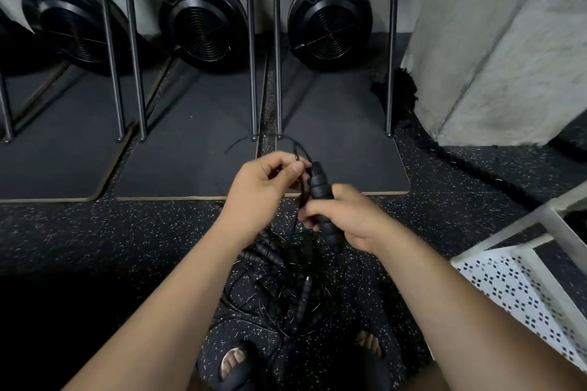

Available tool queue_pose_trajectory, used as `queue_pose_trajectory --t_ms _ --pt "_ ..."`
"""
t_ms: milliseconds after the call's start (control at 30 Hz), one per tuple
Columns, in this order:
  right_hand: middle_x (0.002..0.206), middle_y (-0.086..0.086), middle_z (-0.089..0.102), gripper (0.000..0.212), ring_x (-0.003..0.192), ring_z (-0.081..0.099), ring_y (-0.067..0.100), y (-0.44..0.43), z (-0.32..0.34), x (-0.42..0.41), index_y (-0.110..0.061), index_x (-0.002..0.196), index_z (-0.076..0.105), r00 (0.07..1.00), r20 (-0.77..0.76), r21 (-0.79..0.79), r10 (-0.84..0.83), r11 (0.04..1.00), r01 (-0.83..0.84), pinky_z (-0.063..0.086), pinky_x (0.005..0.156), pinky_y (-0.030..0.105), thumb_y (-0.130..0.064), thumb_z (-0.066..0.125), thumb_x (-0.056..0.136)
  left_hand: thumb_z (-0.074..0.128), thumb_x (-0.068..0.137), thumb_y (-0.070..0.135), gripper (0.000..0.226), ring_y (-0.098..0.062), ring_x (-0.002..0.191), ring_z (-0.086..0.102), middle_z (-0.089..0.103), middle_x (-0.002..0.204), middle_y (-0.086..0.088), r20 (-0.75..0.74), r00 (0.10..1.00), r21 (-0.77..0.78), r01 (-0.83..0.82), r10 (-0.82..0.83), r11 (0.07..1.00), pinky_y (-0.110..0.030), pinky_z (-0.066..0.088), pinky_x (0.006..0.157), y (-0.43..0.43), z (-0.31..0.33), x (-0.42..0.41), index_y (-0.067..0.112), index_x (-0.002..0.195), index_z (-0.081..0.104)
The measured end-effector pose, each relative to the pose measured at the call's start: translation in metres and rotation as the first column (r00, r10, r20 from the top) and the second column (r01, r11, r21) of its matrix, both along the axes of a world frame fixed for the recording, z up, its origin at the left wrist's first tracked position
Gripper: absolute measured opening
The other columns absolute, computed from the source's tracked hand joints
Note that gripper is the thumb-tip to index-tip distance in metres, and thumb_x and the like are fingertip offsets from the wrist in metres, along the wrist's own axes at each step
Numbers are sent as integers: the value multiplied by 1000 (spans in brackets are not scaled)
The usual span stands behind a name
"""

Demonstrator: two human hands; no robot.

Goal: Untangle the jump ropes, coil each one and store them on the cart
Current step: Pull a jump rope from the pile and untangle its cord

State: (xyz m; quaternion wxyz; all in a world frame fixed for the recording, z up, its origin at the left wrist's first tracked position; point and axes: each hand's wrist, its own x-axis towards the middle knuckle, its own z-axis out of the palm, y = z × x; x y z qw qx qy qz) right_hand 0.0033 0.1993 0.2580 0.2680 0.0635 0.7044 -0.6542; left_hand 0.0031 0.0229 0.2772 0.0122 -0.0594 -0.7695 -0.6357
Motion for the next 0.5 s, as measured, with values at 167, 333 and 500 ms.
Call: queue_pose_trajectory --t_ms 167,333,500 --pt "90 14 78 20 71 66 17 -7 -3 9 3 111 74 987 12 77 160 984 -161 49 67 28 0 74 91 70 104 22 18 -3 66 59 68 74 10 58 991 139 -130 123 982 -21 44 64 -10 0 -9 5 101 76" --pt "90 14 81 18 72 67 18 -10 2 11 7 106 73 988 -47 161 150 977 -141 50 72 33 -4 72 92 74 101 32 21 -13 72 65 73 79 -2 126 966 109 -239 225 965 -29 50 70 -17 -7 -14 13 94 76" --pt "82 11 77 18 69 64 17 -2 19 17 8 105 72 992 -73 100 98 991 -91 51 72 33 -5 72 92 62 107 23 21 -13 69 72 79 87 -8 300 931 -98 -186 207 978 -19 48 56 -23 -20 -17 6 100 72"
